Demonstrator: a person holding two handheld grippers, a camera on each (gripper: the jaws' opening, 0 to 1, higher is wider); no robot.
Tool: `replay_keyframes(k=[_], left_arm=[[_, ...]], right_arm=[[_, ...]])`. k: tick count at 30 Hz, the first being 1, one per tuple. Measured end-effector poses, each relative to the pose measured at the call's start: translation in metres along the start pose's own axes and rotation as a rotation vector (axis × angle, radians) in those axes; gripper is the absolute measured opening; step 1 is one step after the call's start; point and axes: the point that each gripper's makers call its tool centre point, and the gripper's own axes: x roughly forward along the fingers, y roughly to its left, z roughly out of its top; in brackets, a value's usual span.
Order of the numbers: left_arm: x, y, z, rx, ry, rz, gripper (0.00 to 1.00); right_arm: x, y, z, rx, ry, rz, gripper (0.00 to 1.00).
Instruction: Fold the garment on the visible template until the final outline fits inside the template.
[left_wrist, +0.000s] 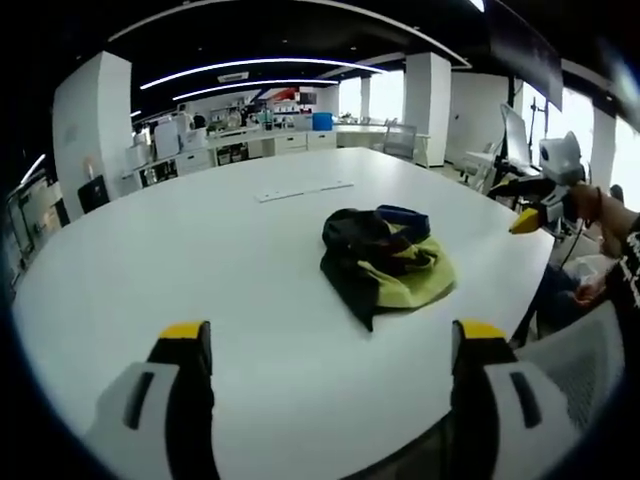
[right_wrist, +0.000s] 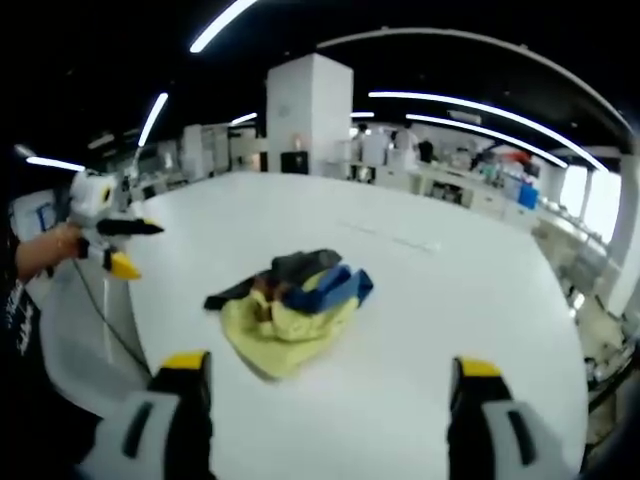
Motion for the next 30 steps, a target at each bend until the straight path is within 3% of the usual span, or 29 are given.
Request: replay_keyframes(k=[11, 22, 30], left_arm=[[0.008, -0.004, 0.018, -0.036, -0.042, -0.06, 0.9], [0.03, -0.008, 0.024, 0.051, -0.023, -0.14, 0.81], [0.049, -0.03, 0.035, 0.104, -0.015, -0.221, 0.75]], right_arm=[[0.004, -0.003, 0.002, 0.021, -0.016, 0.018, 0.99], [0.018, 0.001, 0.015, 0.008, -0.049, 0.057, 0.83], [0.033, 0.012, 0.026, 0.0, -0.063, 0.123, 0.67]])
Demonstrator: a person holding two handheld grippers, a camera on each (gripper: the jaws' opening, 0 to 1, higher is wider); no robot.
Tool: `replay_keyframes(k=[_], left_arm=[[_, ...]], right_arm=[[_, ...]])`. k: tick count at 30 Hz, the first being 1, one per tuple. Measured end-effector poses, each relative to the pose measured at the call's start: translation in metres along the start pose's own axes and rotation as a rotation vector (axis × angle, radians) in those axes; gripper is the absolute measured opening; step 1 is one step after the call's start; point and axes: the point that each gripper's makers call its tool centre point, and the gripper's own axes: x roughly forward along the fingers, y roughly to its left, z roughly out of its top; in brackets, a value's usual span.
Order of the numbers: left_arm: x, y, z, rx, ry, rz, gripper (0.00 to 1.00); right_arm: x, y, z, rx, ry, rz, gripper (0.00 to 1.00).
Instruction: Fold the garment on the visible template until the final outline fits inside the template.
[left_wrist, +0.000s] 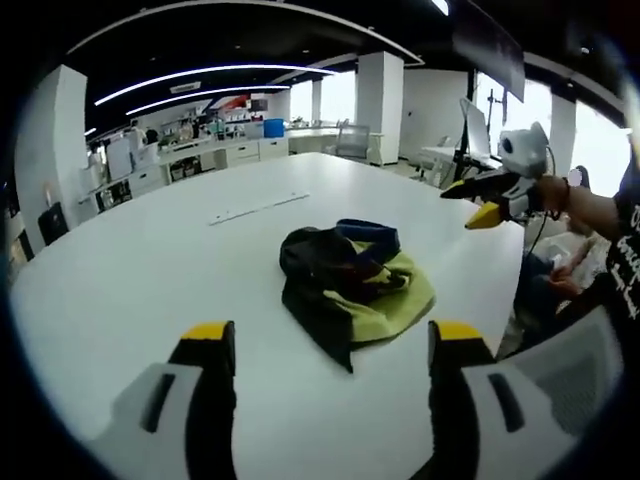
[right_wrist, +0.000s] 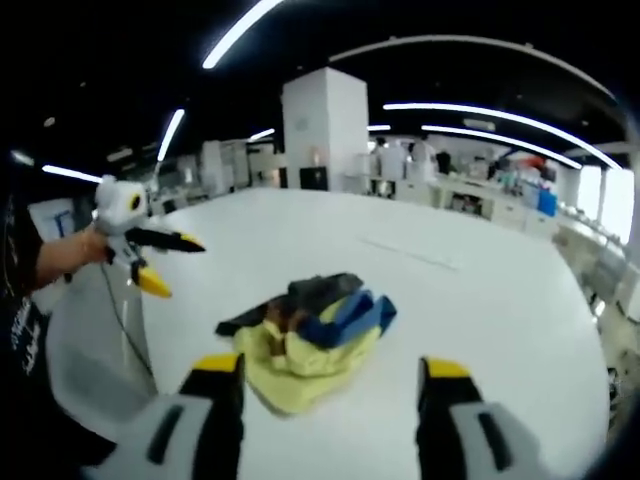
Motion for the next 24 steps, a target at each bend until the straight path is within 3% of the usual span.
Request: replay_keyframes(k=[13, 24], left_arm=[[0.026, 0.003, 0.01, 0.014, -0.021, -0.045, 0.54], [0.052, 0.016, 0.017, 0.031, -0.028, -0.075, 0.49]], right_arm=[[0.023, 0.015, 0.006, -0.045, 0.009, 0.09, 0.45], [0.05, 0.022, 0.011, -0.085, 0.015, 0.159, 0.28]])
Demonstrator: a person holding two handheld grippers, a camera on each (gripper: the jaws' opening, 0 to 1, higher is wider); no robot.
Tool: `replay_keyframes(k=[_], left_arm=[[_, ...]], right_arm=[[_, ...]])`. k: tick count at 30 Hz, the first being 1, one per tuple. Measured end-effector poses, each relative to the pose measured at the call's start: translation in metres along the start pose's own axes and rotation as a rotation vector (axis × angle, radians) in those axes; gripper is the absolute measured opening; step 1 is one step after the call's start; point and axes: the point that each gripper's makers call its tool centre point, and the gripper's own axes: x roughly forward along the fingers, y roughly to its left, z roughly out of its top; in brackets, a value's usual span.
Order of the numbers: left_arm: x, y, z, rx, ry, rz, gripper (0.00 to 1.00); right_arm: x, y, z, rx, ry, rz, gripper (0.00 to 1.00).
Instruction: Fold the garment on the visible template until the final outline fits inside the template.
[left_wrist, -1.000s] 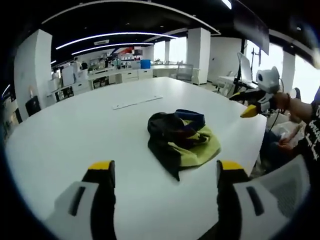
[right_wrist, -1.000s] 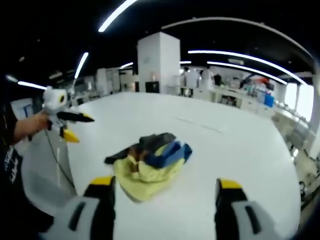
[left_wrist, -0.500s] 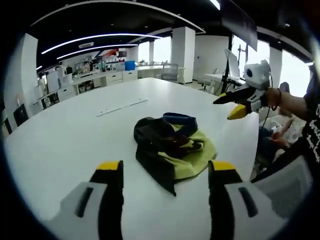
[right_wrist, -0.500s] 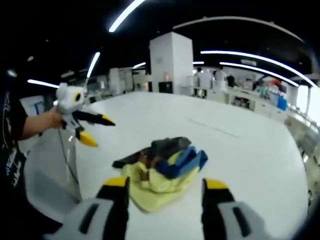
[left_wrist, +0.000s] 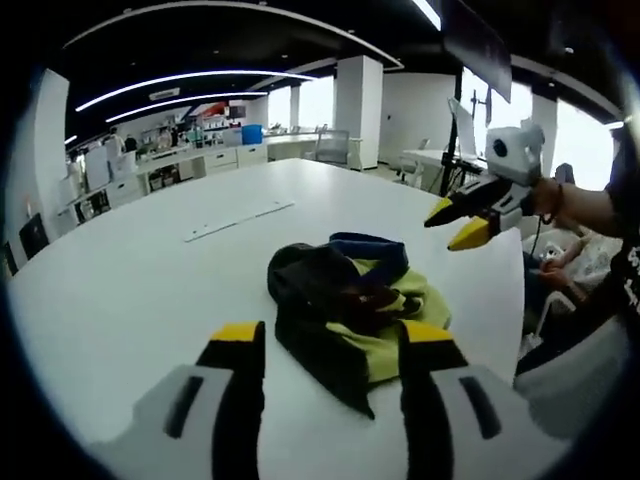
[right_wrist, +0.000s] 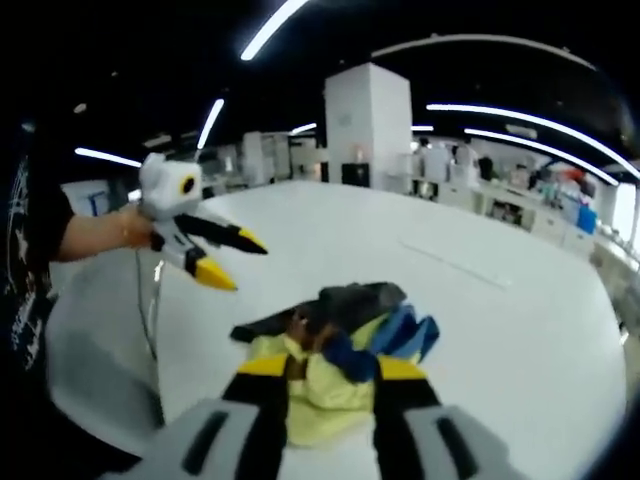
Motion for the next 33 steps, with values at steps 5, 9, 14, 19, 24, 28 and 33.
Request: replay_keyframes(k=[5, 9, 14, 19, 24, 28, 33], left_arm=[[0.011, 0.006, 0.004, -0.003, 0.003, -0.008, 0.46], [0.019, 0.011, 0.002, 0.006, 0.017, -0.009, 0.44], [0.031, 0.021, 0.0, -0.013, 0.026, -0.011, 0.4], [0.043, 0.026, -0.002, -0.015, 0.042, -0.015, 0.37], [0.058, 0.038, -0.01, -0.011, 0.073, -0.015, 0.33], [0.071, 0.039, -0.016, -0.001, 0.096, -0.034, 0.3], [0.084, 0.039, -0.021, 0.028, 0.122, -0.046, 0.28]], right_arm=[[0.01, -0.003, 0.002, -0.016, 0.006, 0.016, 0.23], [0.019, -0.004, 0.001, -0.024, 0.021, 0.035, 0.2], [0.029, -0.004, -0.002, -0.06, 0.055, 0.062, 0.13], [0.038, -0.008, -0.012, -0.102, 0.112, 0.064, 0.13], [0.043, -0.008, -0.019, -0.139, 0.15, 0.071, 0.09], [0.045, -0.013, -0.025, -0.172, 0.186, 0.058, 0.07], [0.046, -0.02, -0.033, -0.172, 0.213, 0.042, 0.05]])
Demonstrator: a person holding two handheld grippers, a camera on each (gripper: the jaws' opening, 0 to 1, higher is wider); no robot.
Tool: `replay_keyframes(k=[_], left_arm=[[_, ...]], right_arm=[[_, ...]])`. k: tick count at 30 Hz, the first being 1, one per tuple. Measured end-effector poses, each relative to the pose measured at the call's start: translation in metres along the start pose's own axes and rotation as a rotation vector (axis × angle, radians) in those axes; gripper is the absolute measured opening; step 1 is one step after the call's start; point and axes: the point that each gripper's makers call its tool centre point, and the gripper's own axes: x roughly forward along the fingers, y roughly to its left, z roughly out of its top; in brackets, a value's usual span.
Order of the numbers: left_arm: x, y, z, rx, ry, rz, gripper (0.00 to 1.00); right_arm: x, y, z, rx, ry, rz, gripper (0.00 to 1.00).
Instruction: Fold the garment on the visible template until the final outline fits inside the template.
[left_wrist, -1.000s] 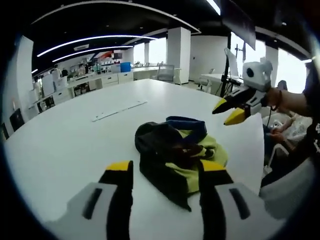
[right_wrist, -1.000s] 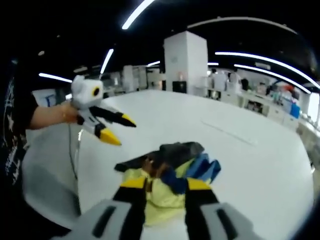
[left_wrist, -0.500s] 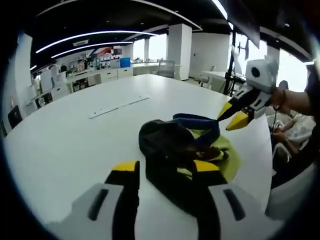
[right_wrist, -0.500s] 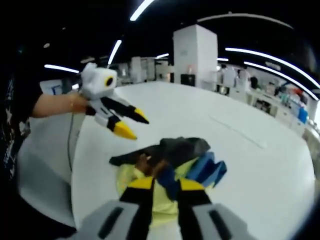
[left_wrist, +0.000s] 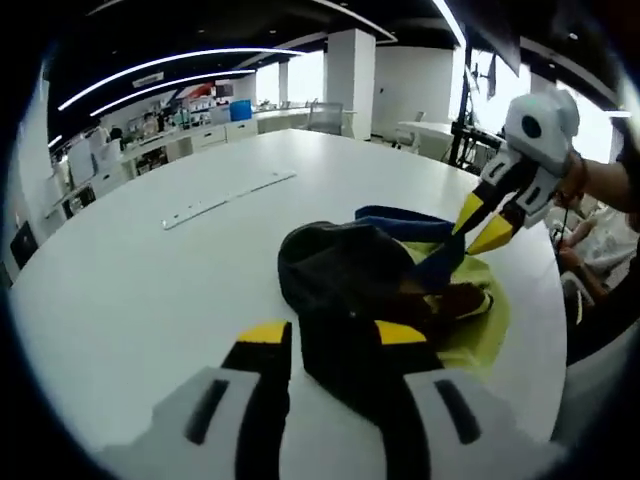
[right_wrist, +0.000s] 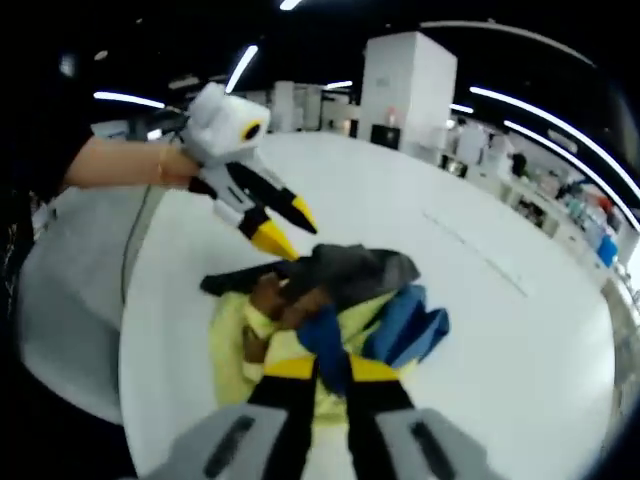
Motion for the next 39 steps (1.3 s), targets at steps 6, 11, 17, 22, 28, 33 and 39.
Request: replay_keyframes(k=[6, 11, 17, 22, 28, 33, 39], left_arm=[[0.013, 0.0, -0.006, -0.019, 0.024, -0.032, 0.22], [0.015, -0.005, -0.007, -0.023, 0.024, -0.043, 0.1], [0.016, -0.002, -0.007, -0.039, 0.016, -0.04, 0.0], [0.008, -0.003, 0.0, -0.06, -0.016, -0.041, 0.0], [-0.01, -0.002, 0.014, -0.04, -0.047, -0.001, 0.0], [-0.025, 0.009, 0.02, -0.076, -0.098, 0.035, 0.0], [-0.047, 0.022, 0.025, -0.148, -0.148, 0.105, 0.0]], right_arm=[[0.001, -0.003, -0.005, 0.01, 0.014, -0.008, 0.0], [0.001, -0.004, -0.005, 0.013, 0.011, -0.01, 0.0], [-0.002, -0.001, -0.001, 0.012, -0.018, -0.021, 0.0], [-0.009, -0.003, 0.006, 0.042, -0.059, -0.032, 0.0], [-0.023, -0.01, 0.017, 0.064, -0.113, -0.061, 0.0], [-0.035, -0.019, 0.026, 0.091, -0.162, -0.104, 0.0], [-0.053, -0.035, 0.037, 0.106, -0.219, -0.185, 0.0]])
